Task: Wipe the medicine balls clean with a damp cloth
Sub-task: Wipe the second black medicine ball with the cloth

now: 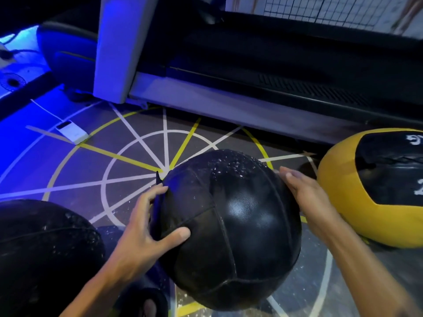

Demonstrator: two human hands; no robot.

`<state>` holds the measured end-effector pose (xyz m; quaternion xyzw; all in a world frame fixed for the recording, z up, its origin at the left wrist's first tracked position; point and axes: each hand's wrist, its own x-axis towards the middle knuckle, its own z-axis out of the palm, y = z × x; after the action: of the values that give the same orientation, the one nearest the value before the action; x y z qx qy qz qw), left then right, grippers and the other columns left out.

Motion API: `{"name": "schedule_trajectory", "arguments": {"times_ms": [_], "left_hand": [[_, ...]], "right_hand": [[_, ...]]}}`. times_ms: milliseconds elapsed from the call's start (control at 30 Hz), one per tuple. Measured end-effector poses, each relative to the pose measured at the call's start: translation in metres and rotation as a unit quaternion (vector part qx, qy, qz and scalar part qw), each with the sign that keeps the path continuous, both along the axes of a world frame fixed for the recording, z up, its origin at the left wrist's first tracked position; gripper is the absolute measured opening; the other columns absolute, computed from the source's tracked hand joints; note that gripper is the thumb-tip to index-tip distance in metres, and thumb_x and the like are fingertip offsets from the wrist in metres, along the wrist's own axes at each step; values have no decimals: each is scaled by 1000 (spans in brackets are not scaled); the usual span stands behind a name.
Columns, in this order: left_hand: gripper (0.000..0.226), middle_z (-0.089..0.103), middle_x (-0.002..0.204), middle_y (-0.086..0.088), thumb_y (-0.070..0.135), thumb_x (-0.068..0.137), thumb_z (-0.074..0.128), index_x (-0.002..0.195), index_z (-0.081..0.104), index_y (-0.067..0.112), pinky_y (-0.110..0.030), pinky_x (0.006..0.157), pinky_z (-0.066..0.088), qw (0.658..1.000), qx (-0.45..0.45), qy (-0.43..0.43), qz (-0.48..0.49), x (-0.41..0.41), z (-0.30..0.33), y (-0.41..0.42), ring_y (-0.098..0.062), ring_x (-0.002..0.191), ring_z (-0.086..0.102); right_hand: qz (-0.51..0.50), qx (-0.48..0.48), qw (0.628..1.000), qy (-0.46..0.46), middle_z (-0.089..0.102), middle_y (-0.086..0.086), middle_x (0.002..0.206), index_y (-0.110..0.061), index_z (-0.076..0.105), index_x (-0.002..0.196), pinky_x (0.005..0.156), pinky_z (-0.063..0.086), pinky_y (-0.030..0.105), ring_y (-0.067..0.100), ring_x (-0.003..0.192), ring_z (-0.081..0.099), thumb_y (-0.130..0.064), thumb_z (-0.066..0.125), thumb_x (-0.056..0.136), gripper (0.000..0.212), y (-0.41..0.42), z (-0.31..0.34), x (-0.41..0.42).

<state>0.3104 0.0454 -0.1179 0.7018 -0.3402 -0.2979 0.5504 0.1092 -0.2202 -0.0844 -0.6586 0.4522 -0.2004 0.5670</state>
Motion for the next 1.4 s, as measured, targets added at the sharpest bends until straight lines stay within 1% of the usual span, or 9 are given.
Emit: {"name": "schedule_trajectory", "arguments": {"times_ms": [100, 233, 467, 667, 867, 967, 1133, 1300, 1400], "left_hand": [[100, 48, 147, 24, 71, 53, 90, 140, 45, 51, -39, 108, 51, 1000, 3, -1, -5, -1, 0, 2, -6, 136, 52], [101, 49, 144, 27, 70, 49, 91, 137, 49, 46, -9, 94, 48, 1000, 3, 6, -2, -4, 1, 1, 5, 132, 50], [101, 33, 158, 23, 73, 50, 91, 137, 49, 43, -55, 117, 37, 999, 15, -49, -10, -7, -8, 3, -12, 150, 33], [95, 35, 155, 19, 75, 54, 88, 135, 50, 45, -59, 115, 37, 996, 5, -88, -4, -14, -10, 2, -17, 147, 36], [92, 32, 153, 25, 81, 52, 83, 131, 49, 50, -52, 117, 34, 991, 8, -133, -11, -26, -1, -4, -10, 148, 27], [86, 34, 152, 23, 83, 55, 79, 128, 48, 50, -51, 116, 34, 986, 7, -168, -20, -25, -3, -8, -10, 146, 30], [88, 33, 153, 26, 79, 55, 83, 131, 49, 51, -55, 117, 34, 989, 0, -148, -21, -20, -6, -5, -8, 148, 27], [82, 39, 150, 19, 78, 62, 78, 133, 49, 51, -53, 115, 36, 985, -34, -170, -8, -17, -9, -12, -14, 143, 39], [87, 36, 151, 25, 71, 58, 82, 132, 53, 38, -47, 117, 33, 987, -6, -160, -11, -15, -9, -11, -5, 145, 32]], "right_hand": [[97, -175, 980, 7, 67, -16, 133, -29, 68, 130, 120, 34, 34, 2, 131, 54, -30, 46, 106, 33, 31, 35, 28], [366, -427, 826, 30, 44, -11, 158, -23, 49, 150, 122, 22, 20, -1, 146, 33, -21, 44, 106, 45, 98, 48, 29], [113, -240, 955, 134, 65, -16, 135, -34, 67, 130, 115, 41, 35, 8, 131, 56, -27, 43, 108, 34, 2, 26, -2], [382, -445, 807, 76, 47, -14, 156, -26, 52, 149, 121, 29, 24, 2, 145, 39, -29, 33, 106, 47, 80, 54, 28], [284, -373, 868, 165, 71, 12, 122, -10, 71, 113, 103, 44, 42, 30, 118, 63, -17, 42, 106, 30, 20, 63, 42], [479, -433, 753, 129, 63, 3, 137, -17, 66, 123, 109, 43, 38, 19, 128, 55, -20, 36, 104, 35, 101, 67, 55], [284, -376, 863, 182, 71, -5, 95, -18, 68, 105, 77, 40, 30, 25, 96, 64, -25, 45, 102, 24, 14, 69, 51], [474, -454, 749, 93, 68, -13, 121, -28, 66, 123, 104, 39, 22, 7, 114, 55, -26, 52, 93, 33, 122, 57, 28], [379, -431, 812, 109, 67, -8, 125, -29, 64, 131, 100, 47, 29, 13, 116, 60, -16, 55, 96, 38, 75, 55, 25]]}}
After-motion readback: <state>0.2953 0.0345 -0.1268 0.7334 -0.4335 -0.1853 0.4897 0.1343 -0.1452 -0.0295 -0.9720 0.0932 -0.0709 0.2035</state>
